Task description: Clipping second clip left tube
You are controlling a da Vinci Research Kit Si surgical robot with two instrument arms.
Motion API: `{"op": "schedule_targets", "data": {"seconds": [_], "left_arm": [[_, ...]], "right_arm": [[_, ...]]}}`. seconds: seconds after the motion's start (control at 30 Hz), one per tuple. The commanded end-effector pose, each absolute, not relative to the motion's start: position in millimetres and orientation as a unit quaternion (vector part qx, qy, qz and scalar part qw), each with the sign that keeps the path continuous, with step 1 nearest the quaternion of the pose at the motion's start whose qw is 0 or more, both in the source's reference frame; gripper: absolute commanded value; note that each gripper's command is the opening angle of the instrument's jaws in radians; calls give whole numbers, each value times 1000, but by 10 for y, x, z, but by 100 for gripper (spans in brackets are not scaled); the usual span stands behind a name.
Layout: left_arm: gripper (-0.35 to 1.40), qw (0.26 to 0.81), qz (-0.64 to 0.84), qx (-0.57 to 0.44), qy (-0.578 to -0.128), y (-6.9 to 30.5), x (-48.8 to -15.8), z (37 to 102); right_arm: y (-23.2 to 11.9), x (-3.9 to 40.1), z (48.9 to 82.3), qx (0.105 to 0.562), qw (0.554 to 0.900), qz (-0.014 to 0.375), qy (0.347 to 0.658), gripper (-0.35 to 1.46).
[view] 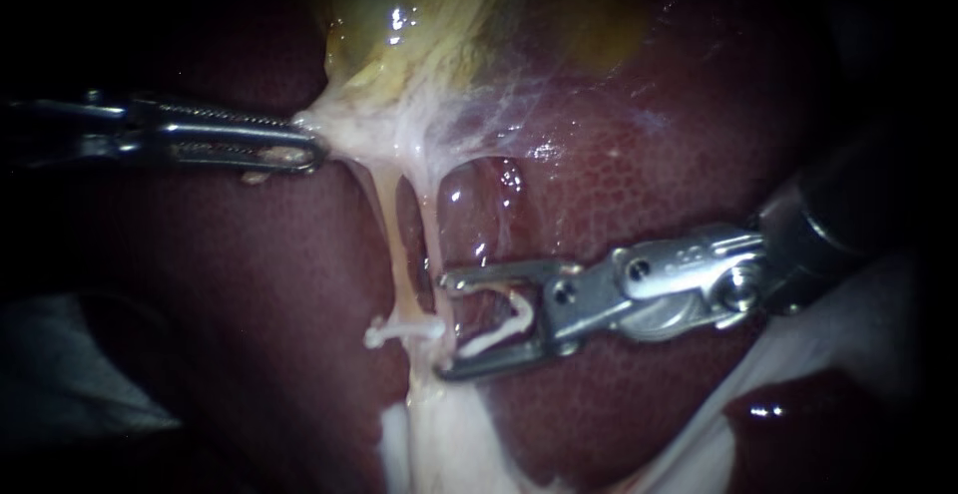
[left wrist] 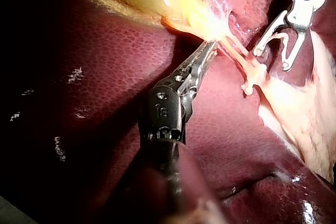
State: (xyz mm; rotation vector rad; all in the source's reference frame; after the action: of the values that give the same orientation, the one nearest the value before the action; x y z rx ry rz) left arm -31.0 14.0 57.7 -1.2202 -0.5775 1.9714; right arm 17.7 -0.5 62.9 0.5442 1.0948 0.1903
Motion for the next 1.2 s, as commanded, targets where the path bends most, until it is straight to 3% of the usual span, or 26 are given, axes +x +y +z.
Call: {"op": "schedule_targets", "data": {"seconds": [0.03, 0.5, 1.2], "left_arm": [[-35, 365, 769, -475, -223, 140, -310, 577], [-35, 365, 769, -475, -223, 140, -311, 577], [-35, 366, 769, -475, -222, 139, -313, 578]], "right_arm": [[-3, 178, 632, 255, 815, 90, 513, 50], [5, 187, 673, 285, 803, 106, 513, 50], [3, 236, 674, 376, 708, 131, 582, 50]]}}
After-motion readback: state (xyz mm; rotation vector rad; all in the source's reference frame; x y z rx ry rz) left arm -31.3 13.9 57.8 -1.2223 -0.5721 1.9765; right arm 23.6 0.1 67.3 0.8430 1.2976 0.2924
